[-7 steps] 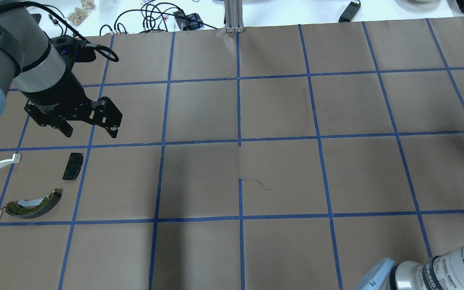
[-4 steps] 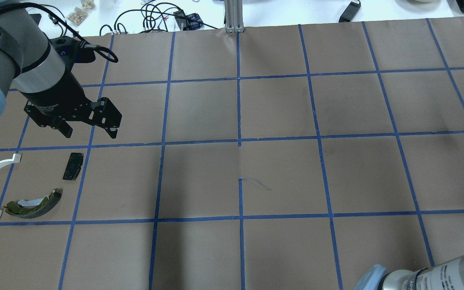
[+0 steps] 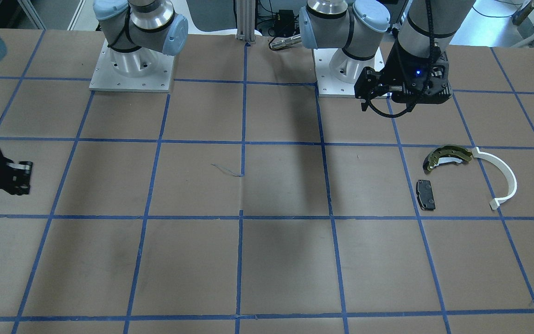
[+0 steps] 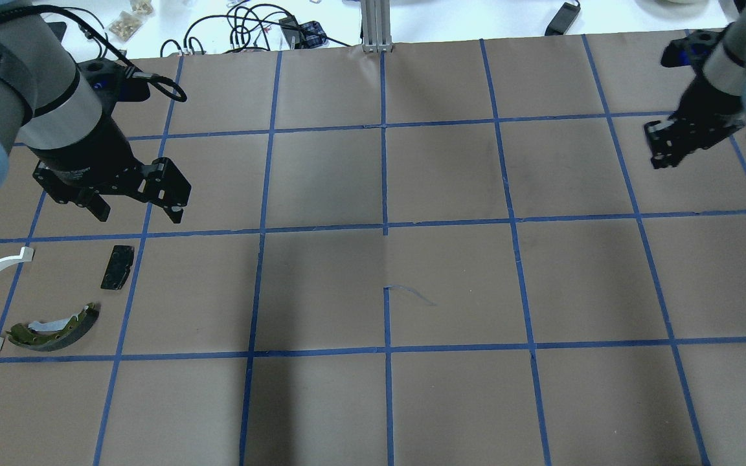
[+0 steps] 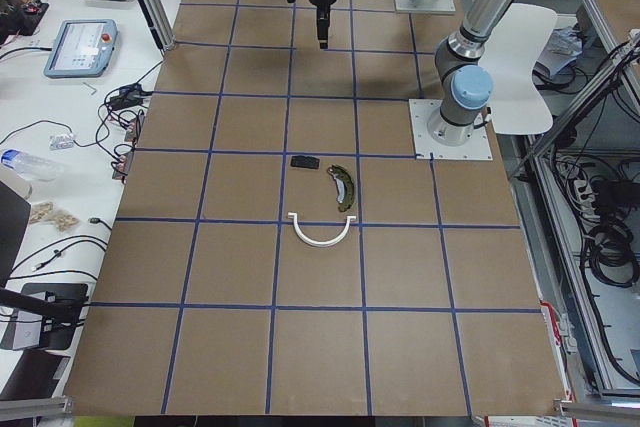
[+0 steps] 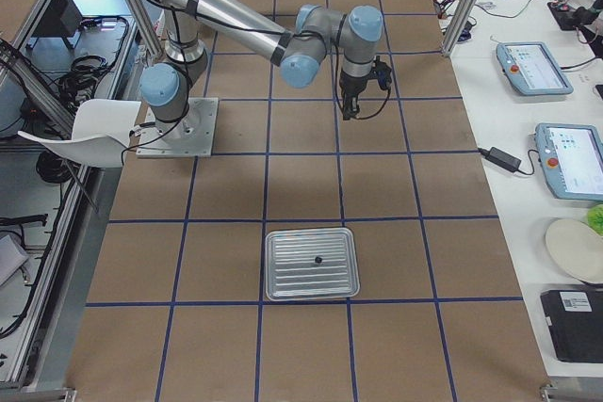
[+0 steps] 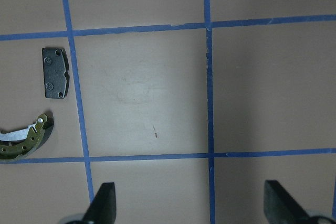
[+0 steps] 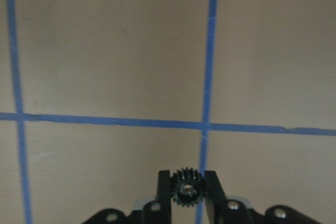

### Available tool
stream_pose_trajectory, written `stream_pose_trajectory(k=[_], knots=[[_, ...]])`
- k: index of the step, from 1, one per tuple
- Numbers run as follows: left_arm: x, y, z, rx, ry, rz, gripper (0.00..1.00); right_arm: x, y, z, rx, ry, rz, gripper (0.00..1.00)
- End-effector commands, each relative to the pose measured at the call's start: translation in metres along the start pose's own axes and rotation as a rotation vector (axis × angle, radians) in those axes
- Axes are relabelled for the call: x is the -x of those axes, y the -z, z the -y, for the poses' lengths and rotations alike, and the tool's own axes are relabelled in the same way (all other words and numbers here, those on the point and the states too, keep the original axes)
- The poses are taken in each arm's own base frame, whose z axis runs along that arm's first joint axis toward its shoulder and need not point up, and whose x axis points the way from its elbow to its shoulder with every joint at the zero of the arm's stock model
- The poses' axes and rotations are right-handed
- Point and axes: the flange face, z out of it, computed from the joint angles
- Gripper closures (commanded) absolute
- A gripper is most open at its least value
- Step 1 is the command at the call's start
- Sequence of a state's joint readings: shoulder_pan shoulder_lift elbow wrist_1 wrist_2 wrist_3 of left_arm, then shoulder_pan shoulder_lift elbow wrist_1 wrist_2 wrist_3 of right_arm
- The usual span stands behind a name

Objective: Place bearing gear from tray to pile

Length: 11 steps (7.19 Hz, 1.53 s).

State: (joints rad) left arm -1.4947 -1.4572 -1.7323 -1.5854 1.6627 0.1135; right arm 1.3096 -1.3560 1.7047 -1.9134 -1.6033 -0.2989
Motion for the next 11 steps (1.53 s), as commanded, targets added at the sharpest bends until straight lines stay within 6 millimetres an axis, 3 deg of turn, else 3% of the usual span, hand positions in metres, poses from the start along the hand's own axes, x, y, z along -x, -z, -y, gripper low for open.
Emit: stream_pose_trajectory(k=[1,3,5,6,8,9,11], knots=[[0.002,-0.001,0.0,0.005,0.0,0.018,0.0,0.149,-0.01,-0.001,0.009,-0.112,0.054,0.96],[0.002,0.001,0.006,0.002,0.002,0.011,0.0,0.269,-0.041,-0.006,-0.034,-0.138,0.09,0.95],[0.002,-0.002,0.004,0.008,0.002,0.013,0.0,0.348,-0.083,-0.011,0.024,-0.108,0.174,0.95],[0.001,-0.001,0.005,0.006,-0.001,0.007,0.0,0.376,-0.092,-0.021,0.027,-0.104,0.179,0.95],[-0.005,-0.001,0.002,-0.005,0.002,-0.064,0.0,0.406,-0.124,-0.036,0.097,-0.078,0.209,0.92],[-0.006,-0.001,0.003,-0.006,0.002,-0.066,0.0,0.408,-0.128,-0.037,0.104,-0.074,0.207,0.8],[-0.007,-0.009,0.007,0.013,0.001,-0.074,0.0,0.405,-0.129,-0.034,0.094,-0.069,0.188,0.05]])
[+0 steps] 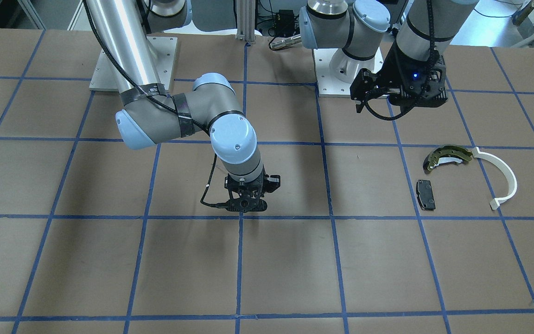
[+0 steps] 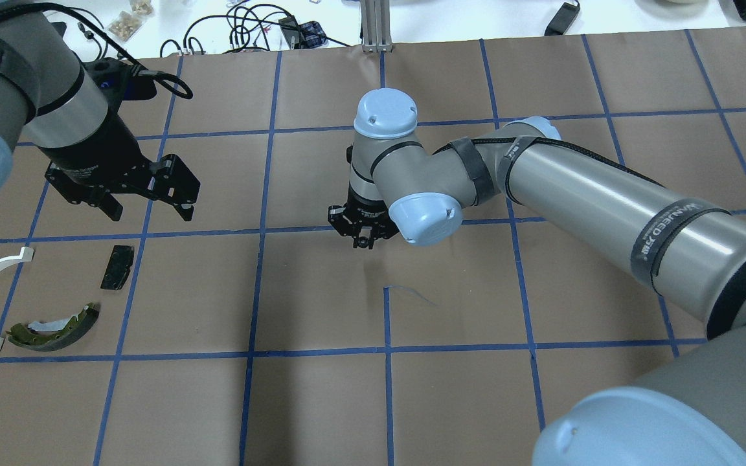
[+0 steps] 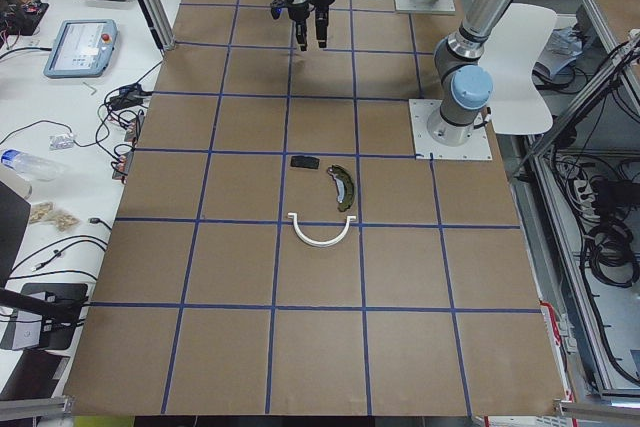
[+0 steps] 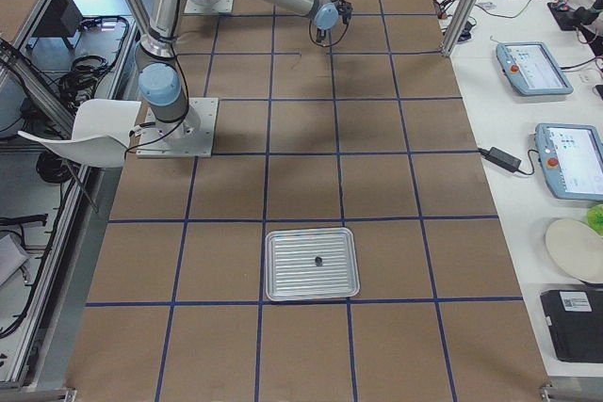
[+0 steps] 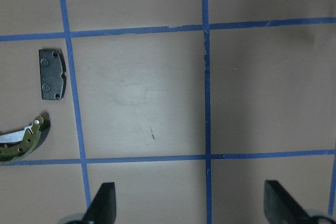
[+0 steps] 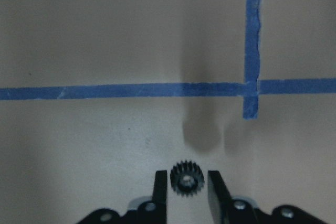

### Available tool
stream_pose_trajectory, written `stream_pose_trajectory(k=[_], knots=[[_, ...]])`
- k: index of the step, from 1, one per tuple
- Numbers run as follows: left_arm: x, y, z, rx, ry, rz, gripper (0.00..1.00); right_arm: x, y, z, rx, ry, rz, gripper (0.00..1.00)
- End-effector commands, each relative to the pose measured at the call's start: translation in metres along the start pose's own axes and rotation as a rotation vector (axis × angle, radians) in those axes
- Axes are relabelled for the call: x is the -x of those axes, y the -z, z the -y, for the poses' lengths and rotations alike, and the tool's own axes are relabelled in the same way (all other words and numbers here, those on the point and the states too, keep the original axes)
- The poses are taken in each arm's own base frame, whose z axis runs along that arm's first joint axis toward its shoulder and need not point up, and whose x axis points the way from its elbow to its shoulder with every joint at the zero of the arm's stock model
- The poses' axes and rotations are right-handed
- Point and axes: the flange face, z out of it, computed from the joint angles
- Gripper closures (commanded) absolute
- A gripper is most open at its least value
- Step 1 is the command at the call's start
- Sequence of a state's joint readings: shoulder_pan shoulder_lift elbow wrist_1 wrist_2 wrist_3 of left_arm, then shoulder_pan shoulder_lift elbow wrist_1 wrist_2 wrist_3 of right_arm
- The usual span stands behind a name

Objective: Place bearing gear from tray to pile

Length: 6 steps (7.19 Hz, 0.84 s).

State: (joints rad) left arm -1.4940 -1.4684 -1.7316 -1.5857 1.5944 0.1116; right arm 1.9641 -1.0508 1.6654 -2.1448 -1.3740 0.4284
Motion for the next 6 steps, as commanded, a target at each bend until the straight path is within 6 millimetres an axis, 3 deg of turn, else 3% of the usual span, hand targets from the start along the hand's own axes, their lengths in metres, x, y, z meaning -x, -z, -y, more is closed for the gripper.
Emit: stream_pose_trajectory(k=[1,2,3,4,6], knots=[[0.001,-0.012,0.008,0.026,0.005,-0.005,0.0,-0.001,0.006,0.004,-0.014,0.008,-0.006,0.0],[0.003,-0.014,0.018,-0.001,0.012,0.002,0.0,-0.018,0.027,0.018,-0.044,-0.023,0.007,0.0],[0.0,-0.023,0.024,-0.011,0.004,-0.005,0.0,-0.073,0.068,0.045,-0.085,-0.09,-0.014,0.0],[-0.006,-0.032,0.032,-0.018,0.035,-0.009,0.0,-0.131,0.106,0.058,-0.087,-0.094,-0.02,0.0],[-0.066,-0.066,0.056,-0.039,-0.033,-0.026,0.0,-0.207,0.158,0.057,-0.082,0.012,-0.129,0.0]])
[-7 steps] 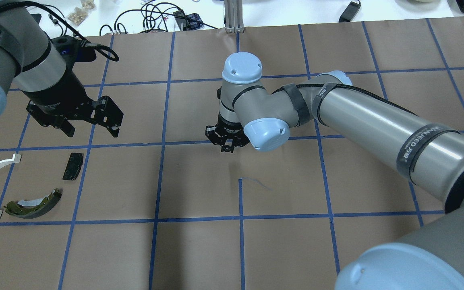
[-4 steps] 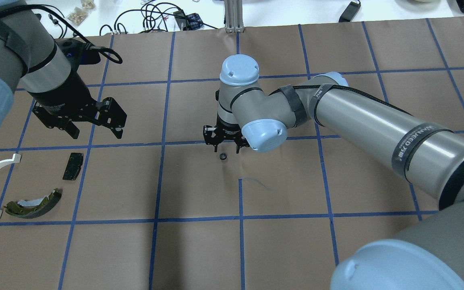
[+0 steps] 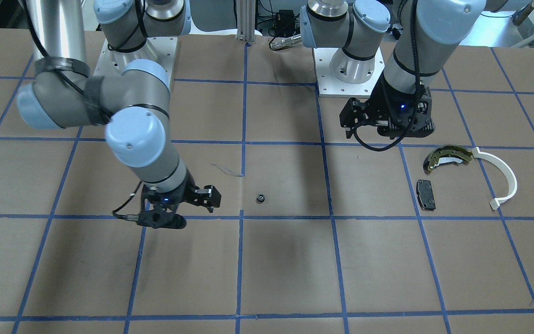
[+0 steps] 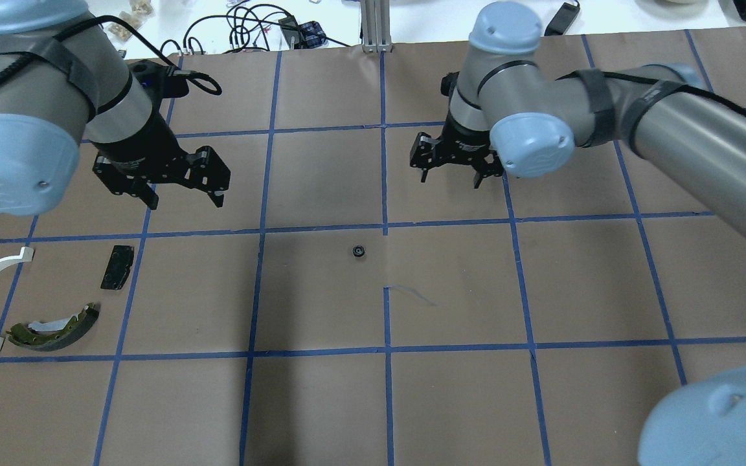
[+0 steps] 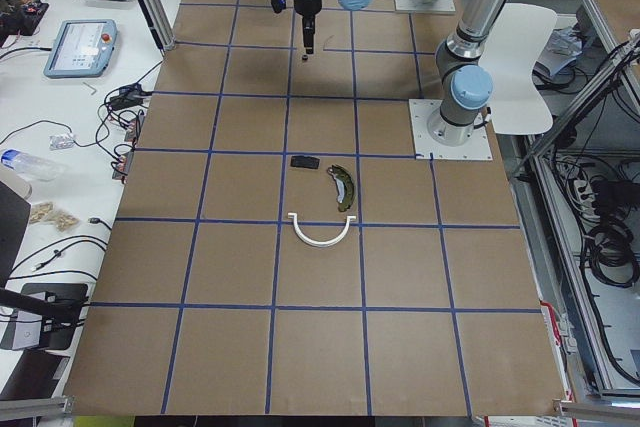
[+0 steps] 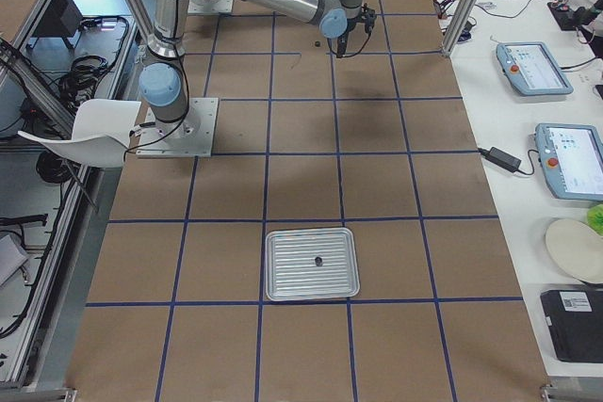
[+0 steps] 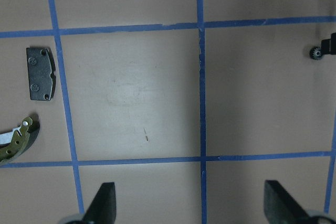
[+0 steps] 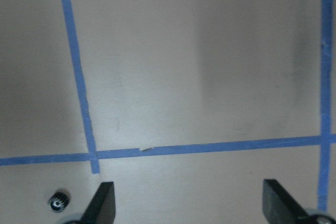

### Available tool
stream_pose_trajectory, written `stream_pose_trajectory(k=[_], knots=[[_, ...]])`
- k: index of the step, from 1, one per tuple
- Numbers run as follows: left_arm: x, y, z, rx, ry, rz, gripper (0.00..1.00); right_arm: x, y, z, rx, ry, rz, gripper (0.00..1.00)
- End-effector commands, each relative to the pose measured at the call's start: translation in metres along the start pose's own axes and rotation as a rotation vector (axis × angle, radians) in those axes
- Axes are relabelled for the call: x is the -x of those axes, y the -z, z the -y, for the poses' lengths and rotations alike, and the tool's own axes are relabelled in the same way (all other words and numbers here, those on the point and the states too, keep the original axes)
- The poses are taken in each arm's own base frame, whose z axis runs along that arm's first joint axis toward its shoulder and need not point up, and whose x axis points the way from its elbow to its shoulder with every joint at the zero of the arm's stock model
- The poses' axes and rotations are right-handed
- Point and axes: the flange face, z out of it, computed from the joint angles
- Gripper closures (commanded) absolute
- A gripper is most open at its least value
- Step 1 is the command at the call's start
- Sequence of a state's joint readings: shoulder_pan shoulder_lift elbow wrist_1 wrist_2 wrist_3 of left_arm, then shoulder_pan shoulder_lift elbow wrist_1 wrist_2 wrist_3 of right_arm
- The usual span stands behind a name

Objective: Place bearing gear from tray to pile

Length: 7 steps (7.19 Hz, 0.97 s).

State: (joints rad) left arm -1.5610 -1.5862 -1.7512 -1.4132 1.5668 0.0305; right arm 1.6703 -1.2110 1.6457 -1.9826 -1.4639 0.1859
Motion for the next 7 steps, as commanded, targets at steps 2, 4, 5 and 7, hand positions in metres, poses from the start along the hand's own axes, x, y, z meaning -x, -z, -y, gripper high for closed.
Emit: stream_pose_trajectory(k=[2,4,5,7], knots=[[-0.074,-0.067,0.026,0.029,-0.097,-0.003,0.0,-0.153,0.082,-0.001,0.023,0.083,-0.099,0.0],[-0.138,-0.117,0.032,0.004,-0.151,0.0,0.0,-0.276,0.114,-0.011,0.042,0.138,-0.129,0.0],[-0.147,-0.14,0.036,0.021,-0.163,0.004,0.0,-0.341,0.121,-0.017,0.036,0.211,-0.121,0.0],[-0.167,-0.175,0.042,0.024,-0.163,0.006,0.0,-0.446,0.126,-0.035,0.017,0.33,-0.12,0.0]])
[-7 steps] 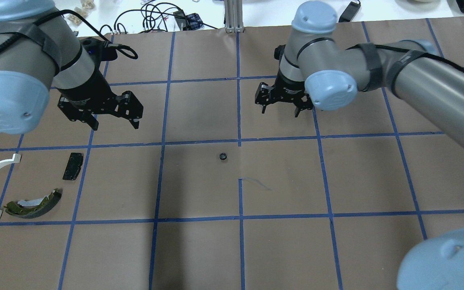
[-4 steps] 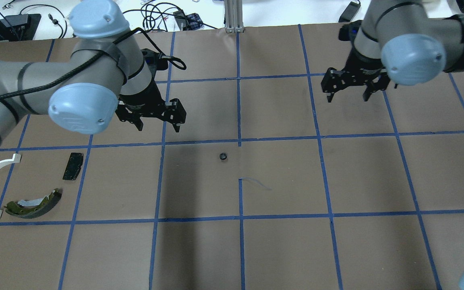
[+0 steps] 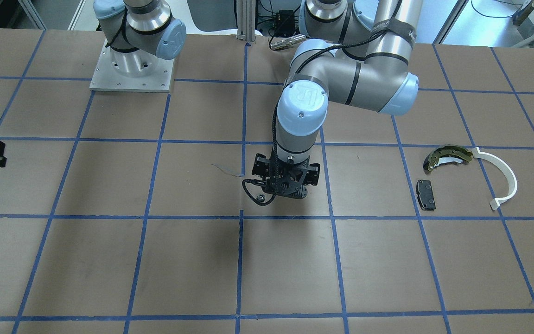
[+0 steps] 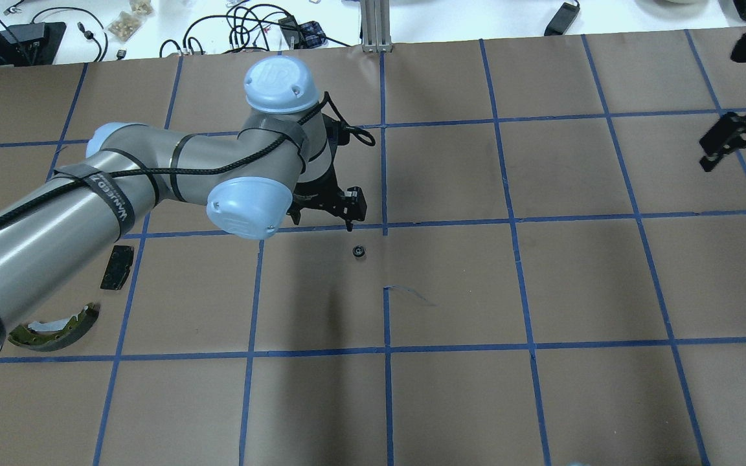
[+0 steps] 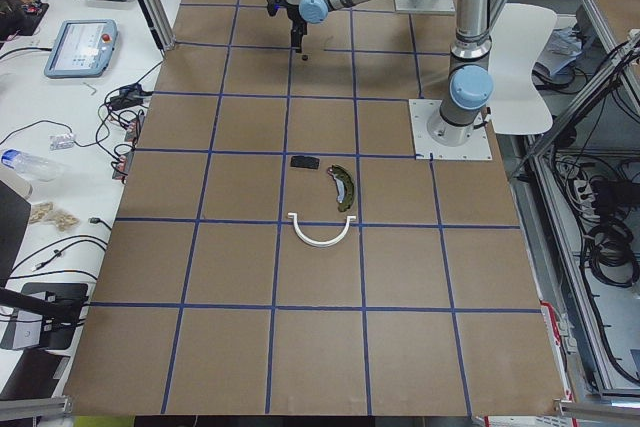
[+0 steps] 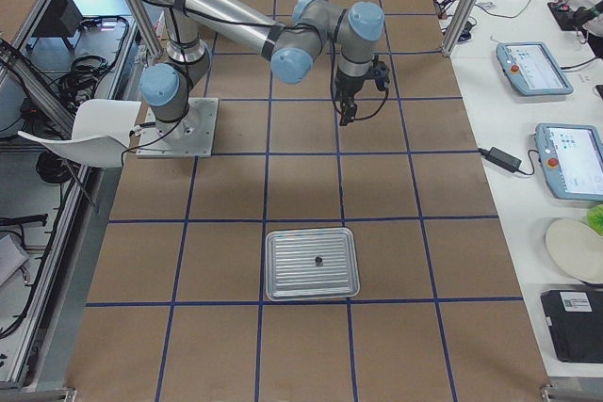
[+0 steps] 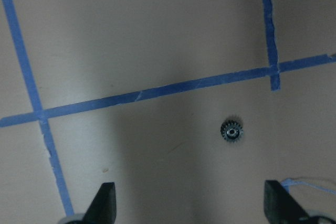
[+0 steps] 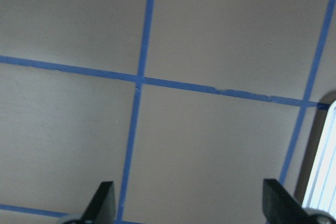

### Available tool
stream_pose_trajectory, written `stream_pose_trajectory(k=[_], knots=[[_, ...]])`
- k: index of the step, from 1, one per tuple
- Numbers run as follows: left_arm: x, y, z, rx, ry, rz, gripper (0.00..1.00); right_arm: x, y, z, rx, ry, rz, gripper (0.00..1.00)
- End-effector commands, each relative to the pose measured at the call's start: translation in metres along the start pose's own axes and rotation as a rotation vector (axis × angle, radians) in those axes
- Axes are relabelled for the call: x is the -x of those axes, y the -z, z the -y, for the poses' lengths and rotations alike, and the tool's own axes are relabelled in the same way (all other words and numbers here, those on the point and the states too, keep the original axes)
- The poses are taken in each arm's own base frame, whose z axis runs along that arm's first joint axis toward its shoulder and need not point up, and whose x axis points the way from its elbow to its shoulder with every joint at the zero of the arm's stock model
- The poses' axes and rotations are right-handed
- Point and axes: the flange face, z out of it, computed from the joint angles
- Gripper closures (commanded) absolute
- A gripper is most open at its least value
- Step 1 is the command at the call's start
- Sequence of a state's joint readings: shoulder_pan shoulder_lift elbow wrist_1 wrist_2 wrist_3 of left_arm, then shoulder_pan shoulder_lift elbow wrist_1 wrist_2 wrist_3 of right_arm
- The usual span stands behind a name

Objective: Place bearing gear from tray to pile

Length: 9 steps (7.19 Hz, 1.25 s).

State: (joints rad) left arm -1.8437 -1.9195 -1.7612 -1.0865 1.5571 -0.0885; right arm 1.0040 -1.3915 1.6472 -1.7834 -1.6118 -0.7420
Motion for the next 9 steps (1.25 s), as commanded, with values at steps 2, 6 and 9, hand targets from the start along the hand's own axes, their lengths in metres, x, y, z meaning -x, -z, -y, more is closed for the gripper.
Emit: stream_pose_trajectory(k=[2,6,9], knots=[[-0.02,-0.052,0.01,0.033,-0.022,0.002,0.0,-0.155,-0.055,-0.056,-0.047,0.148,-0.057,0.0],[-0.036,-0.092,0.016,0.039,-0.049,-0.019,0.02,-0.234,-0.171,-0.082,-0.016,0.196,-0.02,0.09],[-0.042,-0.096,0.014,0.046,-0.058,-0.02,0.05,-0.242,-0.181,-0.08,-0.025,0.208,-0.046,0.18]])
